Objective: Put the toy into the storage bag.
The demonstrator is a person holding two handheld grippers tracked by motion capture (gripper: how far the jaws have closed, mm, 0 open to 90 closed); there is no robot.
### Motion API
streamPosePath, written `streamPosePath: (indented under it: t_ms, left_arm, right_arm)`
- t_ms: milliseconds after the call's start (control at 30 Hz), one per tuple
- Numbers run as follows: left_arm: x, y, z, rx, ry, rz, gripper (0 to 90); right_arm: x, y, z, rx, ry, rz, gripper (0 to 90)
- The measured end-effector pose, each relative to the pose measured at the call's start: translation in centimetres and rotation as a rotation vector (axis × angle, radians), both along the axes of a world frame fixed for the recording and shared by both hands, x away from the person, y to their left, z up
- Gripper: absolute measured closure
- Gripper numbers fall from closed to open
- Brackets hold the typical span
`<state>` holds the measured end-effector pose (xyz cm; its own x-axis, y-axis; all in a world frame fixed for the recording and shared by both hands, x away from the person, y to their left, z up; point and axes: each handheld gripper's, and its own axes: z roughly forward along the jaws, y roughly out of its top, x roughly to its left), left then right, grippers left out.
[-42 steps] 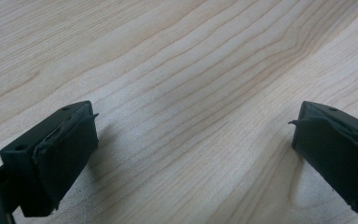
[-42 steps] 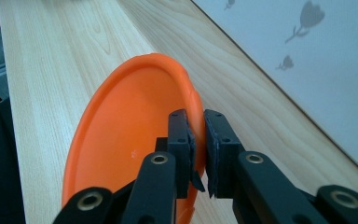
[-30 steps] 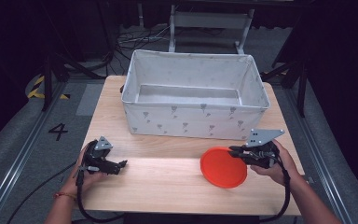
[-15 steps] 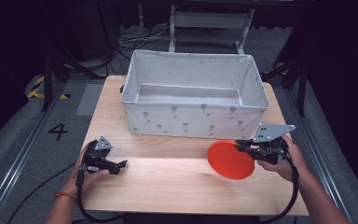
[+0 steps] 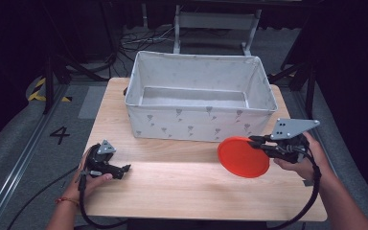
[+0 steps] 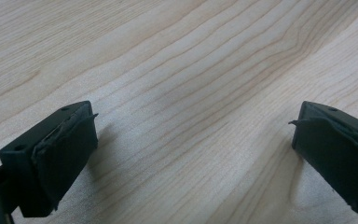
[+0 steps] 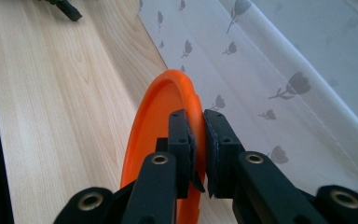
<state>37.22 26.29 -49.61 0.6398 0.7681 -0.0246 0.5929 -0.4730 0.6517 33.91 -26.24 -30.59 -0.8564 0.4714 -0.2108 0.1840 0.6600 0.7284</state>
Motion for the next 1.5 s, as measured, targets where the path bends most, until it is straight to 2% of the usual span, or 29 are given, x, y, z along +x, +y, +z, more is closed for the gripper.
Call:
streamPosePath:
  t_ms: [533,700,1133,1500]
  left_arm:
    - [0.0,0.0,0.0,0.000,0.000,0.000,0.3]
    - [0.0,0.0,0.0,0.000,0.000,0.000,0.3]
    - [0.0,0.0,0.0,0.000,0.000,0.002,0.4]
    - [0.0,0.0,0.0,-0.001,0.000,0.003,0.3]
  right_arm:
    - [-0.4,-0.1,5.5,0.004,-0.075,0.010,82.5]
    - [-0.2,0.0,6.7,0.000,-0.089,0.007,82.4]
    - [1.0,0.4,10.8,-0.009,-0.134,-0.018,82.5]
    - [3.5,0.2,14.3,-0.023,-0.173,-0.070,82.5]
